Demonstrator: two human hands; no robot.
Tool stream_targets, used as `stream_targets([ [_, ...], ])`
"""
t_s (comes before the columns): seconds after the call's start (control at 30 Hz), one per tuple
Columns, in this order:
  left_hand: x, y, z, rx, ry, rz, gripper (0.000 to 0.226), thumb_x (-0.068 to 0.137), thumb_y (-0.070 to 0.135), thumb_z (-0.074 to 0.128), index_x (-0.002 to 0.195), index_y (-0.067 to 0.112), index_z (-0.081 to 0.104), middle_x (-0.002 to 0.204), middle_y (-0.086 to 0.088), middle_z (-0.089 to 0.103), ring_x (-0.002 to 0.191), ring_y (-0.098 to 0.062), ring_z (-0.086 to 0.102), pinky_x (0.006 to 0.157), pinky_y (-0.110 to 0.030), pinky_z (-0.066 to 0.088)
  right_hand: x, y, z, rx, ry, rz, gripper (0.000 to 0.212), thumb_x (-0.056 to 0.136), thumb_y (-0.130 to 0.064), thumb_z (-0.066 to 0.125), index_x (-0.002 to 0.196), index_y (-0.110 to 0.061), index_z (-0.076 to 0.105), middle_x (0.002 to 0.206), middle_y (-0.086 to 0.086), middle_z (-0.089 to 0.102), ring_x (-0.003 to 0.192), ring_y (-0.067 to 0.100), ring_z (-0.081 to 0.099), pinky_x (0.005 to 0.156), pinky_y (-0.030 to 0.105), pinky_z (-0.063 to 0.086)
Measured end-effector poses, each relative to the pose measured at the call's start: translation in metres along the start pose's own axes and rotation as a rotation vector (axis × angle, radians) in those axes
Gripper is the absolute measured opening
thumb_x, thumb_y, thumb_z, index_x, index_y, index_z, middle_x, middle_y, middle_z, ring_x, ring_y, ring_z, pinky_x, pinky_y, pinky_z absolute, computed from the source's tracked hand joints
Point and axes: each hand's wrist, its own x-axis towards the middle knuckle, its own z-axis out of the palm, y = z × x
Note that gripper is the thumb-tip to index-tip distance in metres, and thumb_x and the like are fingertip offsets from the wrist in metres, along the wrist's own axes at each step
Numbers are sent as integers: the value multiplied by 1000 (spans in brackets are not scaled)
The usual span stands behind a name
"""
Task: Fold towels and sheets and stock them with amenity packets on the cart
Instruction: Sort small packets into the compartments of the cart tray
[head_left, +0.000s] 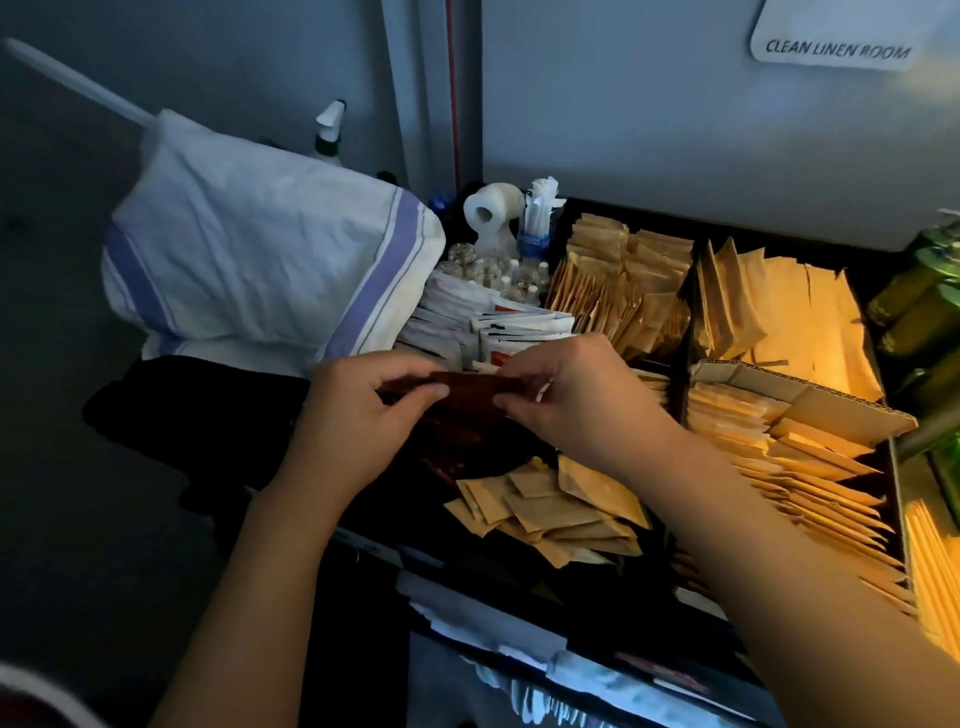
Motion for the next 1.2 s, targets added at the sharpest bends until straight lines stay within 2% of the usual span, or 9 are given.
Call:
stream_targets([
  [0.2, -5, -28, 9, 86, -12, -6, 16, 83, 13, 82, 95, 23, 82, 89, 21, 75, 88, 7, 69, 81, -10, 51, 4, 0, 30, -130, 3, -24, 16, 84, -13, 73, 97, -22, 79, 88, -1, 75, 83, 21, 67, 68, 30, 48],
  [0.37, -9, -42, 17, 223, -102, -9, 20, 85, 13, 79, 100, 26, 81, 95, 13, 76, 88, -5, 69, 82, -33, 58, 5, 1, 55, -266, -105, -3, 14, 91, -18, 61, 98, -20, 73, 93, 3, 71, 89, 29, 65, 75, 41, 54],
  [0.53, -9, -40, 11, 205, -97, 56, 23, 85, 15, 80, 102, 31, 79, 97, 19, 74, 92, 2, 67, 84, -15, 52, 6, 1, 59, -359, -100, 34, 15, 91, -22, 61, 99, -23, 73, 90, 3, 70, 86, 30, 64, 73, 41, 55],
  [0.67, -9, -42, 13, 294, -179, -33, 22, 88, 16, 75, 100, 33, 81, 97, 15, 77, 89, -3, 69, 84, -24, 56, 6, -3, 75, -439, -129, 48, 21, 90, -19, 62, 105, -28, 74, 89, 3, 71, 86, 30, 65, 64, 33, 45],
  [0.8, -11, -43, 15, 345, -268, -28, 26, 94, 13, 69, 107, 32, 80, 99, 6, 78, 93, -12, 71, 84, -20, 50, 3, 4, 88, -445, -167, 133, 24, 90, -17, 60, 106, -28, 75, 93, 1, 71, 89, 29, 66, 69, 33, 48],
  [0.93, -11, -42, 11, 374, -321, -35, 26, 97, 17, 65, 114, 33, 78, 107, 2, 76, 99, -13, 69, 89, -24, 52, 0, 7, 88, -433, -176, 148, 24, 93, -18, 58, 109, -28, 74, 96, 2, 71, 92, 28, 66, 71, 33, 51],
  [1.0, -13, -37, 9, 335, -291, -21, 25, 97, 17, 67, 116, 28, 78, 111, 4, 76, 103, -10, 68, 92, -21, 51, -4, 6, 78, -396, -187, 135, 25, 95, -21, 58, 114, -28, 73, 101, 1, 72, 95, 27, 66, 78, 37, 55],
  [1.07, -16, -31, 7, 286, -233, 41, 24, 95, 14, 69, 114, 23, 78, 112, 7, 75, 104, -8, 68, 94, -26, 53, -12, 6, 63, -324, -180, 109, 28, 95, -24, 63, 120, -30, 73, 106, -3, 74, 96, 21, 67, 82, 37, 56],
  [1.2, -21, -12, 9, 219, -181, 128, 23, 93, 13, 72, 113, 22, 79, 111, 10, 74, 106, -4, 66, 96, -27, 53, -40, 14, 26, -185, -134, 140, 34, 90, -20, 75, 124, -29, 73, 109, -11, 76, 87, 4, 69, 82, 27, 59],
])
